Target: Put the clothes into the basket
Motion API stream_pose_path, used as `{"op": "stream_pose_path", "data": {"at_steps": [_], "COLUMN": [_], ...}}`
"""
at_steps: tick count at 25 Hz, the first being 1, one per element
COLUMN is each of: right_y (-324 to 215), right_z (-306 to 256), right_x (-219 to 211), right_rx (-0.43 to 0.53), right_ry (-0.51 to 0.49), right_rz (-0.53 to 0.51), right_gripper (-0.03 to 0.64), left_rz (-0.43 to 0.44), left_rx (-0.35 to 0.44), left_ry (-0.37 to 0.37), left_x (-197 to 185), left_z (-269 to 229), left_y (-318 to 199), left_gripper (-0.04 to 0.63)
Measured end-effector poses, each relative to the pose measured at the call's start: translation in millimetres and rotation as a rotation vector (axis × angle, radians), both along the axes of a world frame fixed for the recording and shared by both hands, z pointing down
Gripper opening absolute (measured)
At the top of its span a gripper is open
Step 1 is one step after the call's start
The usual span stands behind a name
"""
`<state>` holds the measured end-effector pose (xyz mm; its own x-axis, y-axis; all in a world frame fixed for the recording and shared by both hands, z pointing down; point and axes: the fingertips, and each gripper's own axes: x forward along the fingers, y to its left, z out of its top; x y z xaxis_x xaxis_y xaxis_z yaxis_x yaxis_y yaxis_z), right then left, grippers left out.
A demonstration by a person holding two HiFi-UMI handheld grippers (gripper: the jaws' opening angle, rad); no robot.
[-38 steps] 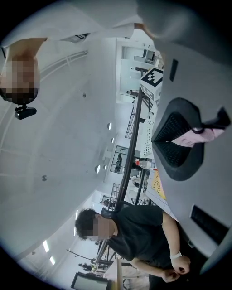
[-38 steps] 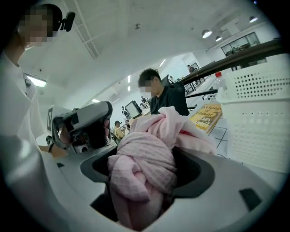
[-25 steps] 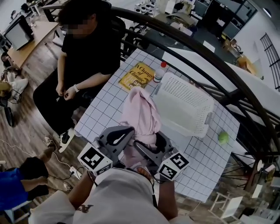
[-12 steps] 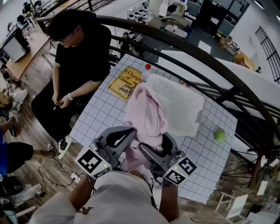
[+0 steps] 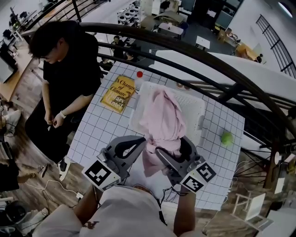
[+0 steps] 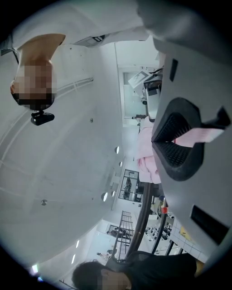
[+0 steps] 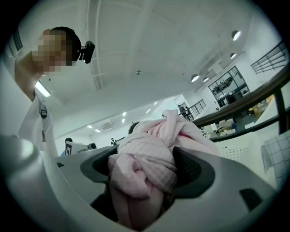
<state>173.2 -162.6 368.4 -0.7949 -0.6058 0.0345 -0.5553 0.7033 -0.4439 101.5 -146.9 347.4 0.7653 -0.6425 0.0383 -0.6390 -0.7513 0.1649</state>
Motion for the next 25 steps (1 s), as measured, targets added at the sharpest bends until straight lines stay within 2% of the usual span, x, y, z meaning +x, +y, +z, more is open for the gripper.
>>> {"op": "stream_pose_path", "data": {"at_steps": [3, 12, 19, 25], "right_y": [-16, -70, -103, -117], "right_z": [7, 37, 71, 109], "right_x": [6, 18, 15, 4], "right_rx": [-0.005, -0.032, -0.067, -0.110], "right_ry": [0.039, 0.174, 0.274, 0.353], "right_rz": [0.025, 0.030, -0.048, -0.173], "right_gripper": [0.396, 0.396, 0.396, 0.396], "left_rz": [0.036, 0.106, 0.124, 0.111], "left_rx": [0.003, -0.068, -0.090, -0.127], "left_ry": [0.000, -0.001, 0.005, 0.011], "left_x": [8, 19, 25, 25], "left_z": [8, 37, 55, 72], "left_y": [-15, -60, -86, -99], "left_gripper": [0.005, 0.005, 0.005, 0.005]}}
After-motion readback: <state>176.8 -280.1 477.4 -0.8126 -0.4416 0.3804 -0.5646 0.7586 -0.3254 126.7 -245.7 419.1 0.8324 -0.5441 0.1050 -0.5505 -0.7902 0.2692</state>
